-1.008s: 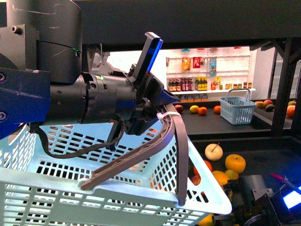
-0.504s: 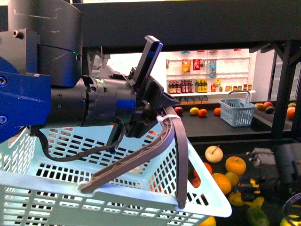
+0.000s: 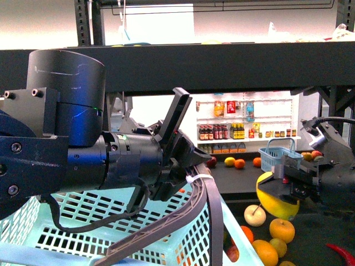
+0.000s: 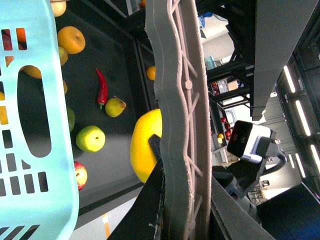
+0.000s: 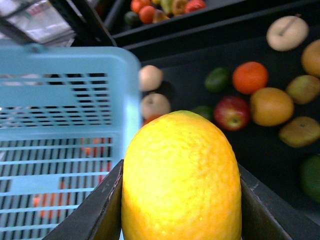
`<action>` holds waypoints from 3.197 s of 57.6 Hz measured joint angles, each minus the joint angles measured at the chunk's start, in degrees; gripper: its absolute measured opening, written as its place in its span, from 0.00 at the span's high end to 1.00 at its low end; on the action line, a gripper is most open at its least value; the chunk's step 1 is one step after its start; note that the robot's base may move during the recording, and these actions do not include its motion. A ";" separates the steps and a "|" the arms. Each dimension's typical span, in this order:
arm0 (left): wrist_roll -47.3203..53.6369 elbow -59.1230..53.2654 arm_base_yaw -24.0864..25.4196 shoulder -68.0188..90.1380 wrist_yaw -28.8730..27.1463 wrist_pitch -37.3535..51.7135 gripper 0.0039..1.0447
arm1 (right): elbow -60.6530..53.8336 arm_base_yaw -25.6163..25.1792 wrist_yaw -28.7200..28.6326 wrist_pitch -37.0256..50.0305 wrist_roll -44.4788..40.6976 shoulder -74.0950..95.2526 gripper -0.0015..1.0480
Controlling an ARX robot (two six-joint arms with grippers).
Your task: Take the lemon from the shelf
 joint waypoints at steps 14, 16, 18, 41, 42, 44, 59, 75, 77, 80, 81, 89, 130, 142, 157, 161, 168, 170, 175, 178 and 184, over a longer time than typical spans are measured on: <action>-0.02 0.00 0.00 0.00 0.02 0.00 0.89 | -1.68 5.84 1.92 1.36 2.27 1.66 0.49; -0.02 0.00 0.00 0.00 0.04 0.00 0.89 | -1.68 6.38 2.05 1.95 2.58 2.27 0.49; 0.00 0.00 0.00 0.00 0.04 0.00 0.89 | -1.66 6.93 2.19 2.43 2.95 2.99 0.49; 0.13 0.00 0.00 0.00 0.02 0.00 0.89 | -1.42 8.59 3.41 6.03 4.22 8.70 0.13; 0.13 0.00 0.00 0.00 0.02 0.00 0.89 | -1.42 8.28 3.30 6.40 4.37 8.55 0.10; 0.13 0.00 0.00 0.00 0.02 0.00 0.89 | -1.42 7.74 2.97 6.97 5.03 8.37 0.06; 0.02 -0.02 0.00 0.00 -0.22 0.00 0.89 | 2.78 -3.41 3.06 7.08 5.97 7.78 0.07; 0.00 -0.02 0.00 0.00 0.02 0.00 0.89 | 7.89 -13.40 2.86 7.48 -7.21 23.26 0.07; 0.00 -0.02 0.00 0.00 0.02 0.00 0.89 | 8.24 -13.42 2.47 7.48 -9.35 25.73 0.07; 0.00 -0.02 0.00 0.00 0.07 0.00 0.89 | 8.63 -13.31 1.22 8.02 -12.48 29.53 0.07; 0.00 -0.02 0.00 0.00 0.07 0.00 0.89 | 8.79 -13.20 0.76 8.48 -13.77 30.91 0.07; 0.00 -0.02 0.02 0.00 -0.24 0.00 0.89 | 11.39 -11.15 0.00 10.56 -19.74 37.99 0.07; 0.02 -0.02 0.00 0.00 -0.15 0.00 0.89 | 45.86 -1.40 5.33 3.37 -38.58 65.26 0.07; 0.00 -0.02 0.00 0.00 -0.09 0.00 0.89 | 54.38 -1.27 6.36 -0.31 -38.86 69.31 0.07; 0.02 -0.02 0.00 0.00 -0.15 0.00 0.89 | 61.64 -1.07 7.13 -3.21 -35.78 74.53 0.07; 0.02 -0.02 0.00 0.00 -0.13 0.00 0.89 | 62.42 -1.03 7.39 -3.19 -35.19 75.10 0.07; 0.02 -0.02 0.00 0.00 -0.11 0.00 0.89 | 63.32 -0.94 7.67 -3.52 -33.90 75.38 0.19; 0.02 -0.02 0.00 0.00 -0.13 0.00 0.89 | 63.43 -0.90 7.63 -3.76 -33.81 75.41 0.23; 0.02 -0.02 0.00 0.00 -0.11 0.00 0.89 | 63.52 -0.83 7.67 -3.89 -33.03 75.41 0.32; 0.02 -0.02 0.00 0.00 -0.13 0.00 0.89 | 63.52 -0.83 7.72 -3.78 -32.37 75.41 0.33; 0.02 -0.02 0.00 0.00 -0.13 0.00 0.89 | 62.45 -0.85 7.80 -2.86 -31.89 75.10 0.33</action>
